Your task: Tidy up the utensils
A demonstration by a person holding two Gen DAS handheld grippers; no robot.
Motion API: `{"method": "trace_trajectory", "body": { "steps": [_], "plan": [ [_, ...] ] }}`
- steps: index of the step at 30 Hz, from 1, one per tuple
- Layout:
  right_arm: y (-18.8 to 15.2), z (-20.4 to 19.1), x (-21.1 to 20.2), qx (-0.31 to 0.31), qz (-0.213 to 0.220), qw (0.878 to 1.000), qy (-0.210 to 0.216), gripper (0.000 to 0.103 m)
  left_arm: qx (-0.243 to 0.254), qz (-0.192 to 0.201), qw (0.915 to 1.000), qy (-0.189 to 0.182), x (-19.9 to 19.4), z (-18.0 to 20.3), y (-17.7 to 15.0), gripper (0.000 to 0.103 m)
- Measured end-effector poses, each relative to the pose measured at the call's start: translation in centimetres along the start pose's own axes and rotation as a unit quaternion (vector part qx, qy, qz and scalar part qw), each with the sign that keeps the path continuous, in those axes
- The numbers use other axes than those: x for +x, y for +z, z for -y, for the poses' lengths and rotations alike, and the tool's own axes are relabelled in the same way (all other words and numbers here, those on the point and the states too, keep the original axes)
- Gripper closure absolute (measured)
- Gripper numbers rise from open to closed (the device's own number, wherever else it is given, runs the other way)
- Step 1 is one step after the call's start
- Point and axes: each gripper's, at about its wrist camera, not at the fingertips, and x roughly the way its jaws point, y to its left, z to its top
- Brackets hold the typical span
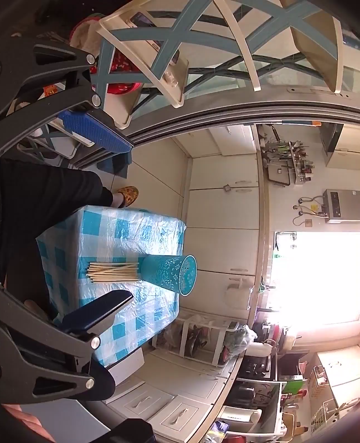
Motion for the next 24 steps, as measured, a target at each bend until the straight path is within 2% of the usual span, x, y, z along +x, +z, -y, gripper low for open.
{"method": "trace_trajectory", "body": {
  "steps": [24],
  "plan": [
    [-0.23, 0.04, 0.37, -0.004, 0.001, 1.0, 0.005, 0.007, -0.009, -0.003, 0.9999, -0.007, 0.21, 0.6, 0.24, 0.008]
  ]
}}
